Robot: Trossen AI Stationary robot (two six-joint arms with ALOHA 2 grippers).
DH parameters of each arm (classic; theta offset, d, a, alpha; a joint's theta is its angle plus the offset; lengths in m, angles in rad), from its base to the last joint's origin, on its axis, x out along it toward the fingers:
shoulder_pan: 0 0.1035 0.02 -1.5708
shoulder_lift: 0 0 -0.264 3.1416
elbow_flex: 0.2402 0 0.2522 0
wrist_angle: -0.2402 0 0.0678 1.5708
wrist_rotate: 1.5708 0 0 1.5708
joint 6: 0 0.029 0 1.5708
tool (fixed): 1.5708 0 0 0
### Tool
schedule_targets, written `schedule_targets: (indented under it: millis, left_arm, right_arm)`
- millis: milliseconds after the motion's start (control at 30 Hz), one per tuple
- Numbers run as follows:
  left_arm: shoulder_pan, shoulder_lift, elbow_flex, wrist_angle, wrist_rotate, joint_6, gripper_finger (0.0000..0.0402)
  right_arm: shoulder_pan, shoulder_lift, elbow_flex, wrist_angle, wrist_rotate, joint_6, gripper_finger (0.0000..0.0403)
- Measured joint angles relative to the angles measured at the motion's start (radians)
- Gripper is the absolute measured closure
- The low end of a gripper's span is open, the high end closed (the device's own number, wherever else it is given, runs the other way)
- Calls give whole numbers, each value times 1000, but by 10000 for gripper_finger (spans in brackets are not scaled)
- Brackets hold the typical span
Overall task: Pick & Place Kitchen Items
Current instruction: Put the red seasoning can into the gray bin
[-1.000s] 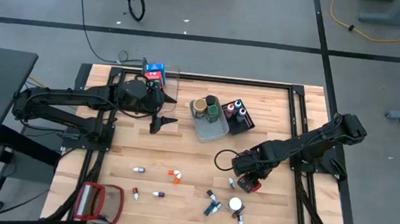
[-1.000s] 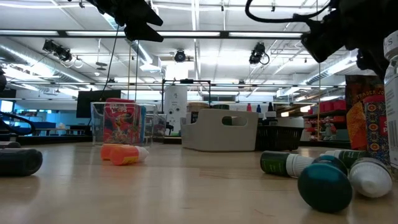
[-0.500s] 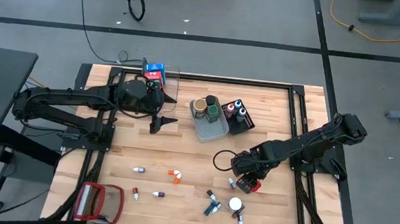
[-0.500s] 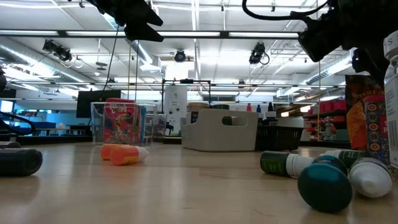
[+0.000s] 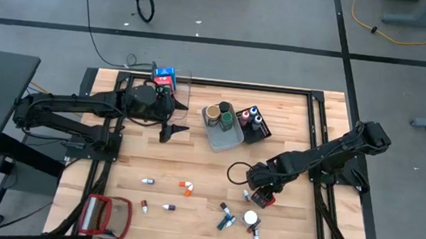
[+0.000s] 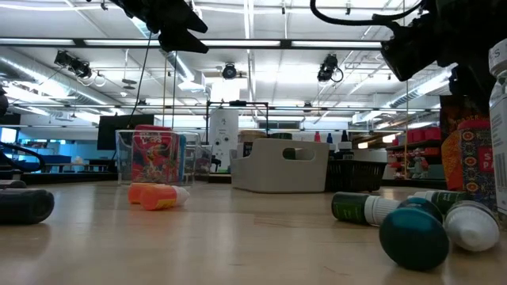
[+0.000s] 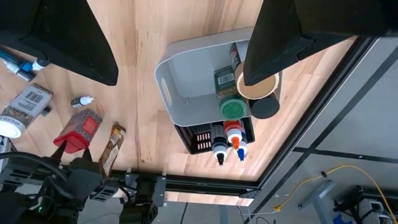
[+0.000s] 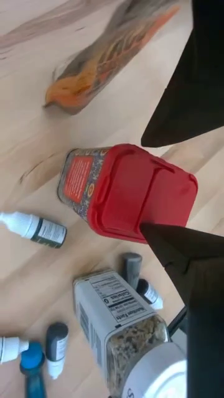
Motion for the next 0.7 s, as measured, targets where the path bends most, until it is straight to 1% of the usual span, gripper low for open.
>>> schedule_targets:
  millis: [67, 233, 400, 467, 633, 700]
  left_arm:
    - [0, 0, 0, 0, 0, 0, 46]
    - [0, 0, 0, 0, 0, 0, 46]
    - [0, 0, 0, -1, 0, 0, 46]
    - [0, 0, 0, -1, 0, 2, 46]
    - [0, 0, 0, 0, 0, 19, 46]
    - [0, 0, 0, -1, 0, 16, 46]
  right_arm:
    - [0, 0, 0, 5, 2, -33, 170]
    - [0, 1, 0, 4, 5, -36, 151]
    - [0, 1, -1, 5, -7, 21, 134]
    - [-3, 2, -2, 6, -27, 11, 127]
    - [-7, 2, -2, 5, -37, -10, 124]
    - [-8, 2, -2, 5, -20, -9, 127]
